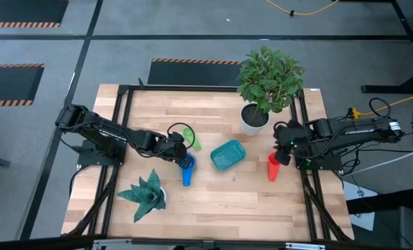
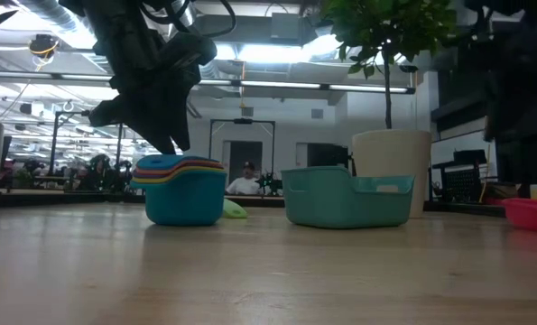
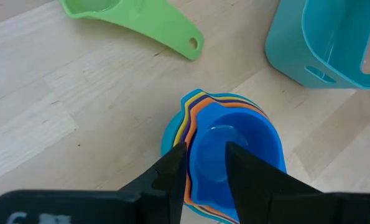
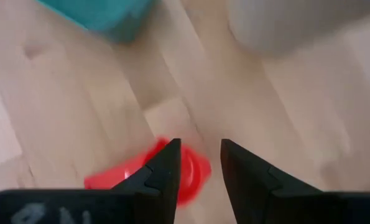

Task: Nest measuring cups in basket
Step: Stack the red measuring cup on top of the blue measuring cup

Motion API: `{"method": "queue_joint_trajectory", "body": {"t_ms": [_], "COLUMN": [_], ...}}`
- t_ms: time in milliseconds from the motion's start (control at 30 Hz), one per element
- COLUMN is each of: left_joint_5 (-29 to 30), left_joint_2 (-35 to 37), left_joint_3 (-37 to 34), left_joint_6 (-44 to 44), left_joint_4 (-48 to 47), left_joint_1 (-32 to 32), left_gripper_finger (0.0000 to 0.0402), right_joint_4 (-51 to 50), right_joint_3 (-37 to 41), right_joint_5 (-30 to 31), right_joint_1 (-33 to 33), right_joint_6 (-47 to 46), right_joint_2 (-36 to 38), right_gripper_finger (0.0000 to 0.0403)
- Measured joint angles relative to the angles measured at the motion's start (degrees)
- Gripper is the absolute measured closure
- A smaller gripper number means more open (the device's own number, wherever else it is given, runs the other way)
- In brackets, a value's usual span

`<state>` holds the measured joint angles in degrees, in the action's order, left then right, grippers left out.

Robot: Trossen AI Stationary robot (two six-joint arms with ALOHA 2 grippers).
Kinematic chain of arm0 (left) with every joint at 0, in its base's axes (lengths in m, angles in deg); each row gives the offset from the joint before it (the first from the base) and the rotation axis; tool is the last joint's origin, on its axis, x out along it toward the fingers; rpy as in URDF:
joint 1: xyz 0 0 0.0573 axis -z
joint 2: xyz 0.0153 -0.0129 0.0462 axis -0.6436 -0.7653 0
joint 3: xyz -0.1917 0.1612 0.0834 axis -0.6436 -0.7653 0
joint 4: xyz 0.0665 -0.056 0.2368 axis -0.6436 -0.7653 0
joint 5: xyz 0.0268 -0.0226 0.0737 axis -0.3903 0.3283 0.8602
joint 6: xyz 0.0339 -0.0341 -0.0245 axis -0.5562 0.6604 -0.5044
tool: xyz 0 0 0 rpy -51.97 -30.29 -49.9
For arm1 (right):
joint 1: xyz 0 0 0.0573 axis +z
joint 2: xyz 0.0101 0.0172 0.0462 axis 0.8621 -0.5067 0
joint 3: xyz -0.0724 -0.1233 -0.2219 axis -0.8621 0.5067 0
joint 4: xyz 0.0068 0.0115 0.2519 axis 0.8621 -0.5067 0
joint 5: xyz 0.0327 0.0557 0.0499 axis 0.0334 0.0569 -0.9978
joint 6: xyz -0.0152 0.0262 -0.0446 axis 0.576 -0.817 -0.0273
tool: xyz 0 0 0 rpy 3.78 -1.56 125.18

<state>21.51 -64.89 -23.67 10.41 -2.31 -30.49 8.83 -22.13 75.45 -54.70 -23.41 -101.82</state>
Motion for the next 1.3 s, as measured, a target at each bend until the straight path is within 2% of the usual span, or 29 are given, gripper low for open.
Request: {"method": "queue_joint_trajectory", "body": {"t_ms": [167, 500, 633, 733, 1300], "left_joint_5": [0.0, 0.0, 0.0, 0.0, 0.0], "left_joint_2": [0.0, 0.0, 0.0, 0.0, 0.0], "left_joint_3": [0.0, 0.0, 0.0, 0.0, 0.0], "left_joint_6": [0.0, 0.0, -0.1, -0.1, -0.1], "left_joint_4": [0.0, 0.0, 0.0, -0.1, 0.0], "left_joint_1": [0.0, 0.0, 0.0, 0.0, 0.0], "left_gripper_finger": [0.0298, 0.0298, 0.0298, 0.0298, 0.0298], "right_joint_4": [-6.7, -3.9, 1.8, 3.1, 2.9], "right_joint_3": [0.0, 2.1, 7.1, 7.6, 7.7], "right_joint_5": [-0.5, -1.1, -6.5, -10.0, -4.4], "right_joint_1": [-0.1, -0.2, -0.2, -0.2, -0.2], "right_joint_6": [-7.0, -8.2, -8.1, -8.4, -9.8], "right_joint_2": [0.0, -1.3, -1.9, -2.7, -9.6], "right_gripper_finger": [0.0285, 0.0285, 0.0285, 0.0285, 0.0285]}}
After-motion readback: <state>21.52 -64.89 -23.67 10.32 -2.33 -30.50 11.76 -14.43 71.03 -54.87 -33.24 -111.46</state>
